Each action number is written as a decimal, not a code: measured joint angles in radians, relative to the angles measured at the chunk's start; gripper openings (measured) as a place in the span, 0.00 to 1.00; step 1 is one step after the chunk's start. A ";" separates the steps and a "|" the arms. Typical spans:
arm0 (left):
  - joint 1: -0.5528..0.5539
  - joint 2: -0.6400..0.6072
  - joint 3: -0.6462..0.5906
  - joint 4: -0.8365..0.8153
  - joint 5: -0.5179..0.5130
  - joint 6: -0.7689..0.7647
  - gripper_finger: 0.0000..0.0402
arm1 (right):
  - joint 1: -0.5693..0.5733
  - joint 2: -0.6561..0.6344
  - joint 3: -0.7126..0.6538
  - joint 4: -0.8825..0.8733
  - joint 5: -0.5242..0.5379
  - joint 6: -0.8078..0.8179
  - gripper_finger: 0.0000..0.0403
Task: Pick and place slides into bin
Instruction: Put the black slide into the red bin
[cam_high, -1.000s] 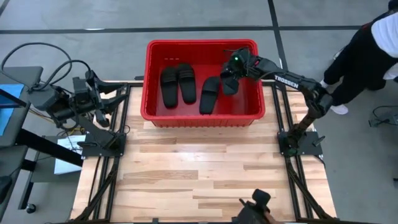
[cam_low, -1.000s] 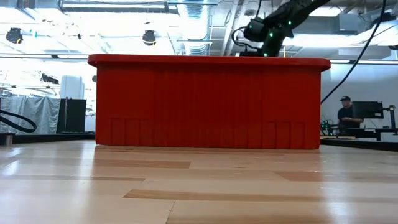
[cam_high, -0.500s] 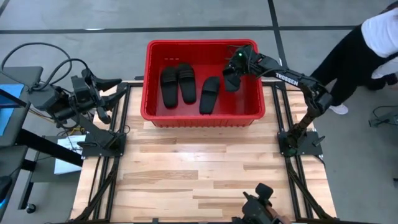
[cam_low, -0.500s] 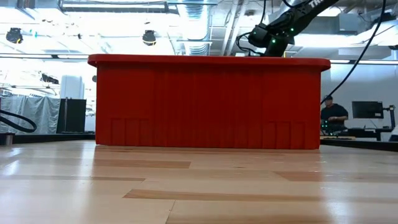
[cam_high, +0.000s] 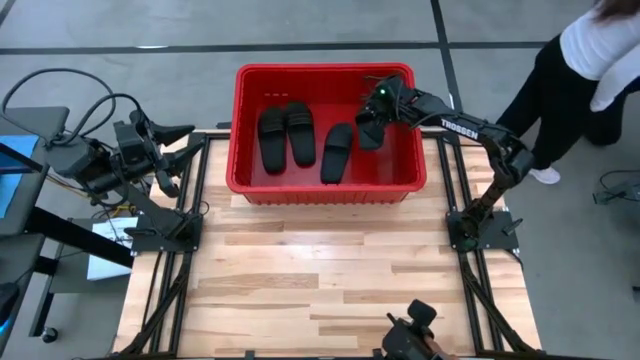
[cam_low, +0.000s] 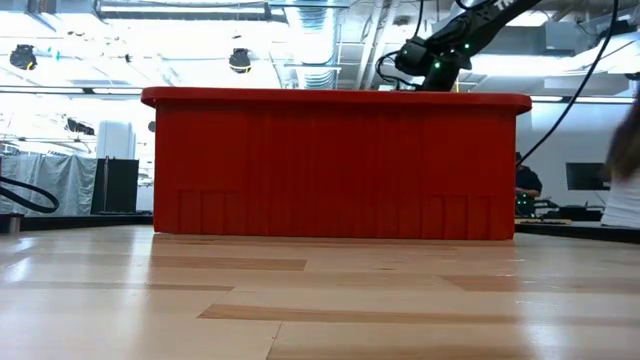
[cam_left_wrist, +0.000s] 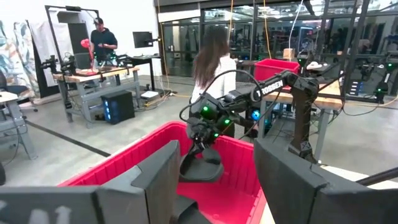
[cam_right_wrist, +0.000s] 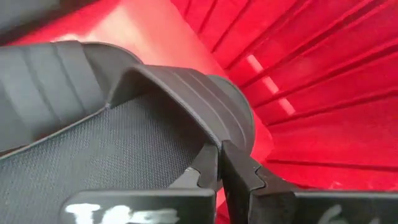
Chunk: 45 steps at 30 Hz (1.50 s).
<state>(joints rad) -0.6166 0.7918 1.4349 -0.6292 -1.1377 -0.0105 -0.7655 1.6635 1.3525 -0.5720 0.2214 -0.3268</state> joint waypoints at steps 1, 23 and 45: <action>0.000 0.000 0.000 0.000 0.000 0.000 0.49 | 0.006 0.007 0.000 0.000 0.019 0.010 0.00; 0.000 0.000 0.000 0.000 0.000 0.000 0.49 | 0.042 0.123 0.001 -0.055 0.038 -0.002 0.00; 0.000 0.000 0.000 0.000 0.001 0.006 0.49 | 0.036 0.126 0.000 -0.132 0.015 -0.014 0.31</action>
<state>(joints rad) -0.6164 0.7918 1.4349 -0.6296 -1.1369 -0.0049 -0.7292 1.7893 1.3525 -0.7036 0.2368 -0.3405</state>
